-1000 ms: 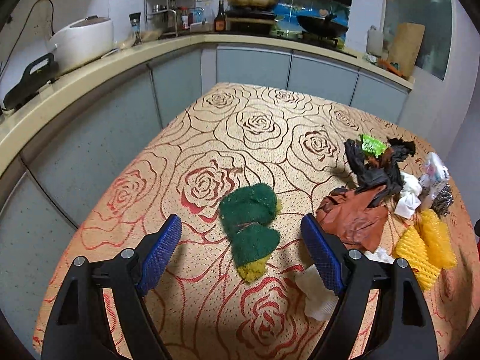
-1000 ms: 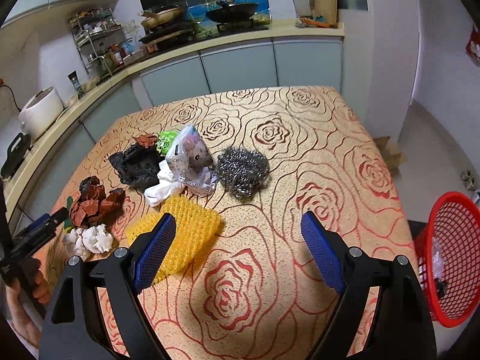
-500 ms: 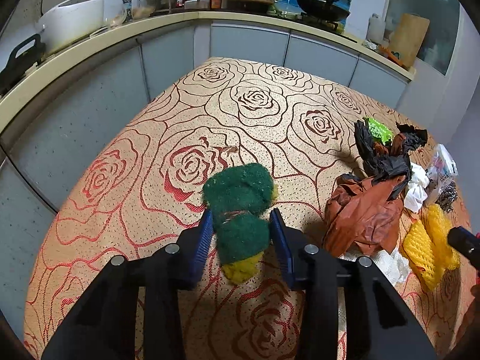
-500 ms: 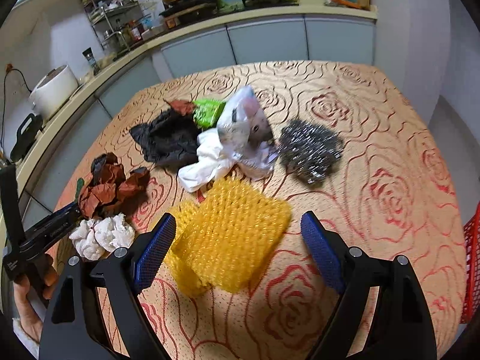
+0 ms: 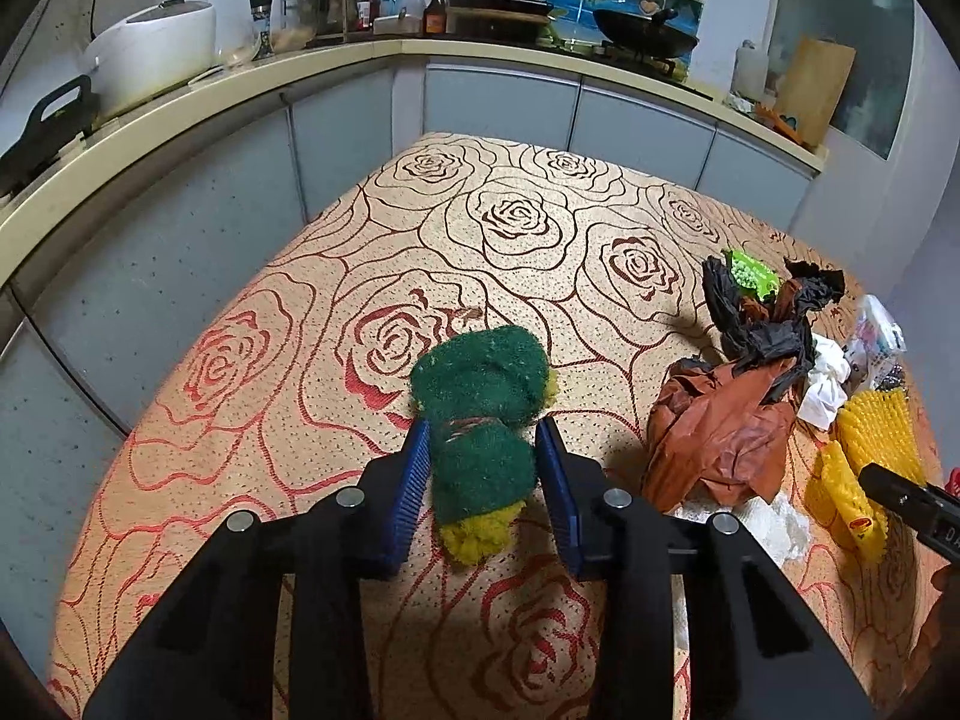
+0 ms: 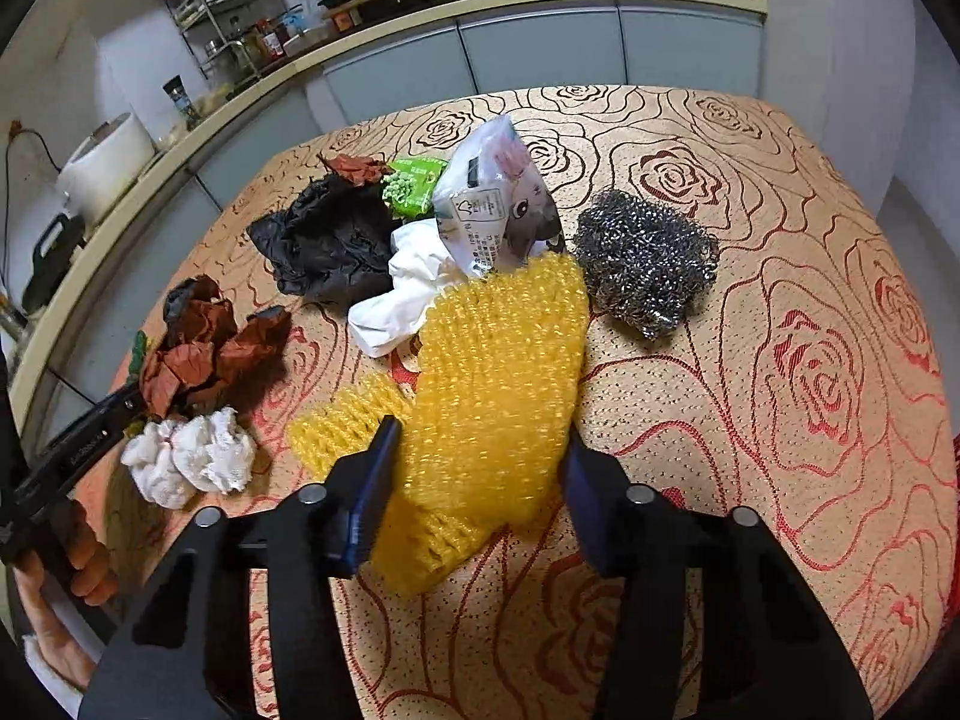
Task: Collect trash
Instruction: 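Close the left gripper on the green scouring pad while the right gripper grasps the yellow mesh, then lift both items and carry them over the red wastebasket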
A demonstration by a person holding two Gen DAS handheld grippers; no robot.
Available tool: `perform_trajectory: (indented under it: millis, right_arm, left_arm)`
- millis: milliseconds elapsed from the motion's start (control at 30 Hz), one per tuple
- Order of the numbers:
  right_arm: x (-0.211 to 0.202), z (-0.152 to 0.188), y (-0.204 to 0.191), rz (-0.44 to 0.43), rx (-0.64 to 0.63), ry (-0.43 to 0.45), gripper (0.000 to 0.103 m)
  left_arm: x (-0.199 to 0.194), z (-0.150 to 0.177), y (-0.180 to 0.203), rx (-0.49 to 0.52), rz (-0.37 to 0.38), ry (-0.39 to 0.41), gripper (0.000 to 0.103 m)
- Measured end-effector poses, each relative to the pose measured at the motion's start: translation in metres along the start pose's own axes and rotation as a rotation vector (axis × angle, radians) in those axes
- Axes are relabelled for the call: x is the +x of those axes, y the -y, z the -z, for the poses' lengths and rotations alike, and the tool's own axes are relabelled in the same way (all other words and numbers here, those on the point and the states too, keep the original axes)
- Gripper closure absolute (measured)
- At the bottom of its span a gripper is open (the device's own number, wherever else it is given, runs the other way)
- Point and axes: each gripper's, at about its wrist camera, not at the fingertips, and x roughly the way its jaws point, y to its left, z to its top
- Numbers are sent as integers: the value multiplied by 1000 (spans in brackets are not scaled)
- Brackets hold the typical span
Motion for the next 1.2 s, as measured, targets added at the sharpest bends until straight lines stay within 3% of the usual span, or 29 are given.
perform_trajectory:
  millis: [300, 467, 600, 867, 1200]
  right_arm:
    - [-16, -6, 10, -3, 44, 54, 54]
    - [-15, -5, 12, 6, 35, 56, 76]
    - [-16, -3, 11, 17, 11, 63, 89]
    - [-31, 1, 9, 28, -8, 101, 89]
    - [-71, -1, 14, 68, -17, 202, 89]
  left_arm:
    - [-12, -4, -2, -5, -3, 33, 68]
    - [-14, -4, -1, -4, -5, 38, 68]
    - [-18, -3, -2, -4, -11, 46, 68]
    - [-35, -5, 0, 7, -28, 87, 68]
    - [-77, -9, 16, 40, -27, 199, 68]
